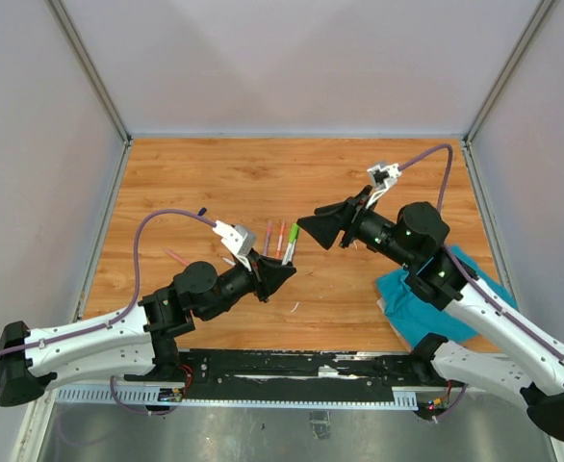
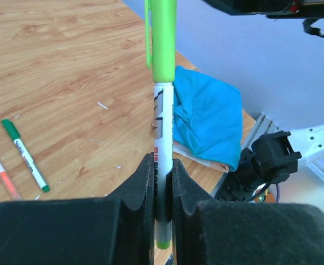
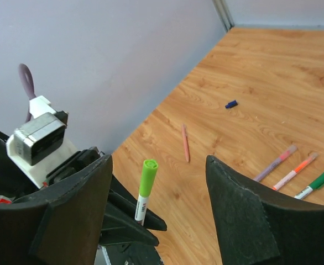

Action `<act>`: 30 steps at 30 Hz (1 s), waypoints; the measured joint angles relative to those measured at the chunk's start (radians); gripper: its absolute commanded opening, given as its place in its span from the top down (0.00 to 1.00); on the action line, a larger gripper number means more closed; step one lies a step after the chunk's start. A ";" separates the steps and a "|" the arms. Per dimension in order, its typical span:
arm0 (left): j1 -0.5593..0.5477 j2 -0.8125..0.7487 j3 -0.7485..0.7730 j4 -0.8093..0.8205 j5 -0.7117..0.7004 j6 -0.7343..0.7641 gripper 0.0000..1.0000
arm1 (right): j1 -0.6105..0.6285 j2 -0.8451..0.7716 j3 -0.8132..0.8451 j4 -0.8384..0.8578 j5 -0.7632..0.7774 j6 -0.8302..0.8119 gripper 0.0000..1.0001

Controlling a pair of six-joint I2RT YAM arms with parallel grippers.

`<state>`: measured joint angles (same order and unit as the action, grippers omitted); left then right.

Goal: Insert the pens into the pen caps
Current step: Press the pen cap onto the pen.

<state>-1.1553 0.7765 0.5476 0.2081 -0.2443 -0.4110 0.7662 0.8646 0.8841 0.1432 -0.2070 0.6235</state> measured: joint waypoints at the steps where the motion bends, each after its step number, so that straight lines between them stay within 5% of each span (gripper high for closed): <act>1: 0.000 0.002 0.000 0.000 0.003 0.000 1.00 | 0.000 0.020 0.006 -0.003 -0.014 0.000 0.33; 7: 0.000 0.006 0.000 0.000 0.021 0.000 1.00 | 0.000 0.097 0.016 -0.006 -0.092 0.009 0.37; 18: 0.000 0.013 0.000 0.000 0.034 0.003 0.99 | 0.000 0.142 0.016 0.090 -0.168 0.066 0.62; 30: 0.000 0.013 0.000 0.000 0.037 0.004 0.99 | 0.000 0.156 -0.019 0.129 -0.191 0.098 0.70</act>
<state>-1.1553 0.7895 0.5480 0.2085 -0.2073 -0.4072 0.7662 1.0210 0.8654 0.2726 -0.3977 0.7216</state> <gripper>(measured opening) 0.122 0.346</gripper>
